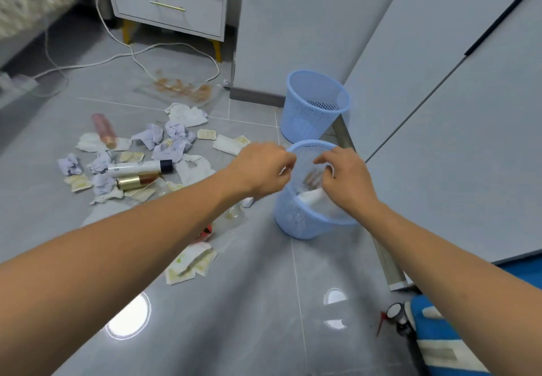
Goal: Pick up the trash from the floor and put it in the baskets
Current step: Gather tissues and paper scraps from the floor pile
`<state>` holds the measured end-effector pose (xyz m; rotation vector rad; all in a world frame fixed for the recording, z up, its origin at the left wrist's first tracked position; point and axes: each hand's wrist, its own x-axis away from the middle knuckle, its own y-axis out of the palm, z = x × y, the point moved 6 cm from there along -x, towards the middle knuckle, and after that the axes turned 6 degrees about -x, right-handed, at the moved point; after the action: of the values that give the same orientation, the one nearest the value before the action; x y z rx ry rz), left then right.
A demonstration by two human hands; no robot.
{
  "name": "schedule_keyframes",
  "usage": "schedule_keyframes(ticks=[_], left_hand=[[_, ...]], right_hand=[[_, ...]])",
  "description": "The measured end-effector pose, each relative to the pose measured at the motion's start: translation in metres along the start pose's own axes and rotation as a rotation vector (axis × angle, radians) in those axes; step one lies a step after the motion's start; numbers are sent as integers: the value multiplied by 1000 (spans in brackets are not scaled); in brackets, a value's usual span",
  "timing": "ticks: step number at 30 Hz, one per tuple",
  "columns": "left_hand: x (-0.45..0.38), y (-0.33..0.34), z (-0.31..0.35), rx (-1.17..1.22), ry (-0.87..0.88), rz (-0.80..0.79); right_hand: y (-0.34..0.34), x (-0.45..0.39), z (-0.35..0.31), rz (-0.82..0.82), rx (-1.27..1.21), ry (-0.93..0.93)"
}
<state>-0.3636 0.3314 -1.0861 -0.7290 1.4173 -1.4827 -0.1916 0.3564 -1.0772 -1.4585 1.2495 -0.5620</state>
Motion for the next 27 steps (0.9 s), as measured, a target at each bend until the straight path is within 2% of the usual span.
schedule_keyframes(ticks=[5, 7, 10, 13, 17, 22, 27], left_hand=[[92, 2, -86, 61, -251, -41], [135, 17, -115, 56, -352, -92], [198, 57, -146, 66, -517, -212], [249, 105, -156, 109, -630, -323], [291, 143, -157, 60, -741, -264], [321, 173, -162, 12, -852, -191], [313, 190, -160, 101, -780, -99]], right_hand=[[56, -15, -106, -48, -171, -210], [94, -6, -142, -144, -221, -242], [158, 25, -178, -385, -210, -240], [210, 64, -185, -544, -191, -193], [263, 111, -169, -648, -147, -153], [298, 133, -155, -636, -74, -220], [312, 132, -160, -595, -51, -259]])
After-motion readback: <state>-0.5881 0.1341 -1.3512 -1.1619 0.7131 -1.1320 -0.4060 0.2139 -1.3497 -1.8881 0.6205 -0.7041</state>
